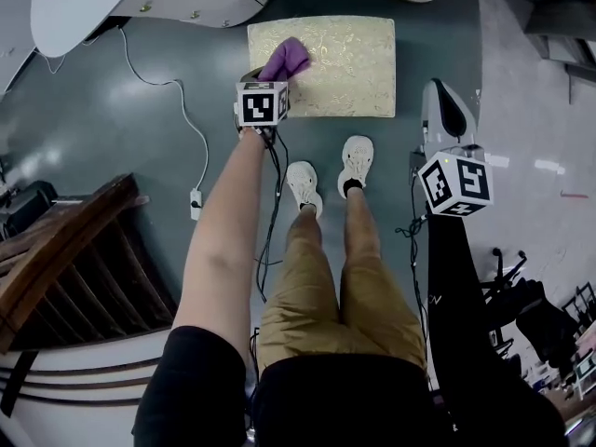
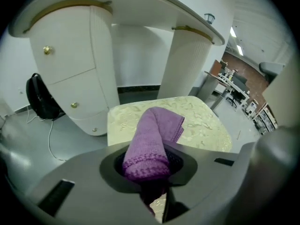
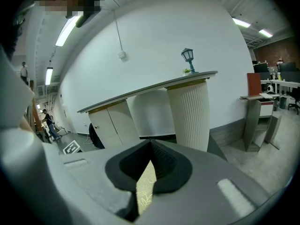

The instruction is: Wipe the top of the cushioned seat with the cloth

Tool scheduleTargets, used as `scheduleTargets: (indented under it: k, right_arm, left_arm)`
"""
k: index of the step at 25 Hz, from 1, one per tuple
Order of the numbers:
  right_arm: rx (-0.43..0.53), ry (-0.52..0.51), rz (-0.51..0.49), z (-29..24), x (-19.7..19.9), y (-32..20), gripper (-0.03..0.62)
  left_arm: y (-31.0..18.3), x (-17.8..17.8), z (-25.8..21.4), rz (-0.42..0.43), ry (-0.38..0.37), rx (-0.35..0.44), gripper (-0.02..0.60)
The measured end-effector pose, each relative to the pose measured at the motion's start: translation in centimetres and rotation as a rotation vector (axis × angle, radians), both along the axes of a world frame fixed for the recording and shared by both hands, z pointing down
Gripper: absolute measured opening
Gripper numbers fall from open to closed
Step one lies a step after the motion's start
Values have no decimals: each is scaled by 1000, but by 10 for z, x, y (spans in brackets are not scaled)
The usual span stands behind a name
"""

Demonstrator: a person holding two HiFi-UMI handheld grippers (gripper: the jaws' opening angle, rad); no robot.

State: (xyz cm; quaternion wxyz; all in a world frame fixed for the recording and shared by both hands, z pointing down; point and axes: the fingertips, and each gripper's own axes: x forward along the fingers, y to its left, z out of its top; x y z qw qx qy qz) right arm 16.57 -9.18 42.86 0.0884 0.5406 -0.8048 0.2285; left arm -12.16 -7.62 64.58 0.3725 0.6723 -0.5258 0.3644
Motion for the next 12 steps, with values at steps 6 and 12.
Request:
scheduleTargets:
  k: [6, 12]
  right_arm:
    - [7, 8, -37, -2, -19, 1, 0]
    - [14, 13, -51, -6, -28, 2, 0]
  left_arm:
    - [23, -66, 3, -133, -26, -34, 89]
    - [68, -134, 5, -342, -177, -139, 89]
